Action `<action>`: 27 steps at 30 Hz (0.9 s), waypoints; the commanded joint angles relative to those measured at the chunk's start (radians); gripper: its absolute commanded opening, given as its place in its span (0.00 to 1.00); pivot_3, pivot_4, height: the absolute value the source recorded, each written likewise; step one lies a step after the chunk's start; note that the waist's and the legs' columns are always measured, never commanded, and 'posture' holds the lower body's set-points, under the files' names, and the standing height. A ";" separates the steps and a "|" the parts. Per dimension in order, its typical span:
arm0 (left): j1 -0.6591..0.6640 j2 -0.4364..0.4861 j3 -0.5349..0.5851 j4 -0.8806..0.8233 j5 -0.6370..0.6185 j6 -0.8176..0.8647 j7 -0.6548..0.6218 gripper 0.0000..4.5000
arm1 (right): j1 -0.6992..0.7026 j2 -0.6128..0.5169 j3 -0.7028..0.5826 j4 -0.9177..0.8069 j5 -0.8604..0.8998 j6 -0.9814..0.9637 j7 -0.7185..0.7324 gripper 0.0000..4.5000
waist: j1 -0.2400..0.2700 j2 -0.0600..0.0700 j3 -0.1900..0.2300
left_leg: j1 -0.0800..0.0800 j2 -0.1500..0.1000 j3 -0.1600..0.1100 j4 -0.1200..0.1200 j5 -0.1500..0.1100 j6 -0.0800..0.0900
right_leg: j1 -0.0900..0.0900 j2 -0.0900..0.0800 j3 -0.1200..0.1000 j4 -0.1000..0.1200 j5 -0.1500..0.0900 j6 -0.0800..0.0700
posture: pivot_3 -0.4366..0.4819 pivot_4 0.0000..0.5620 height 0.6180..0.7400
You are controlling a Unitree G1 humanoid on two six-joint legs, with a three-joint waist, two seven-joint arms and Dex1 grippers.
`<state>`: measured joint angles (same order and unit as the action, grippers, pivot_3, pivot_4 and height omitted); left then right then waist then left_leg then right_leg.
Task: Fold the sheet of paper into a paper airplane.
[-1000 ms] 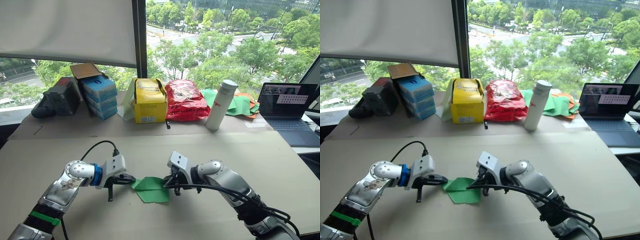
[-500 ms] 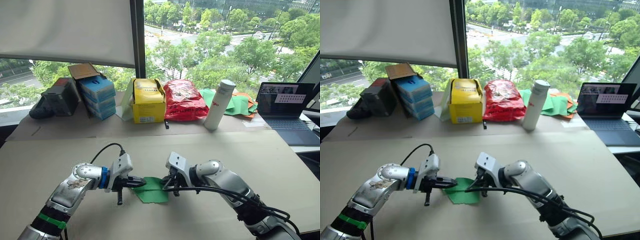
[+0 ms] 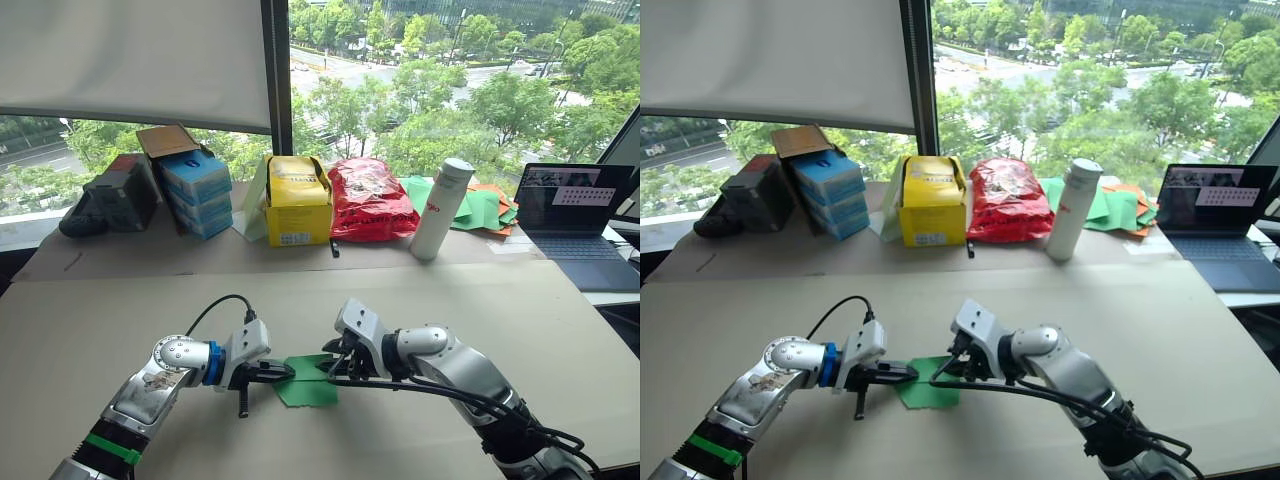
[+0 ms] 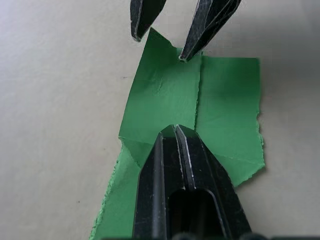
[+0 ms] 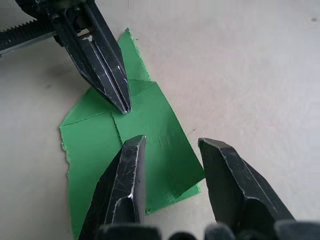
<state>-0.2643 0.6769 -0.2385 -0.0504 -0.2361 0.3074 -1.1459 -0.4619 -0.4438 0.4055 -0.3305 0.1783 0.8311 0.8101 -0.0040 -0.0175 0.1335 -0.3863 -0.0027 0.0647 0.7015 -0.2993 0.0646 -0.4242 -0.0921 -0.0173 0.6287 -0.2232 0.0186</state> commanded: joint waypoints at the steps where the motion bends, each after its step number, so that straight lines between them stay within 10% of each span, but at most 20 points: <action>1: 0.030 0.006 -0.027 0.014 0.033 0.020 0.010 0.00 | 0.011 -0.008 -0.004 -0.038 -0.032 -0.080 -0.038 0.16 | 0.000 0.000 0.000 | 0.000 0.000 0.000 -0.001 0.000 0.000 | 0.000 0.000 0.000 0.000 0.000 0.000 | 0.48 0.27 1.00; 4: 0.032 0.003 -0.026 0.010 0.031 0.023 0.014 0.00 | 0.013 -0.002 -0.001 -0.024 -0.042 -0.143 -0.044 0.00 | -0.001 0.000 0.000 | 0.000 0.000 0.000 -0.001 0.000 0.000 | 0.000 0.000 0.000 -0.001 0.000 0.000 | 0.48 0.27 1.00; 27: 0.052 0.008 -0.021 -0.016 0.033 0.025 0.041 0.00 | 0.007 -0.014 0.204 0.141 -0.183 -0.169 0.035 0.00 | 0.000 0.000 0.000 | 0.002 0.000 0.000 -0.002 0.001 0.000 | 0.002 0.001 -0.002 -0.001 0.000 -0.001 | 0.48 0.27 1.00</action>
<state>-0.2376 0.6751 -0.2340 -0.0771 -0.2353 0.3080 -1.1086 -0.4591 -0.4348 0.5924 -0.2248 0.0302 0.5845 0.8475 -0.0044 -0.0175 0.1334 -0.3835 -0.0032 0.0651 0.6998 -0.2987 0.0641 -0.4217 -0.0907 -0.0195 0.6280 -0.2236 0.0180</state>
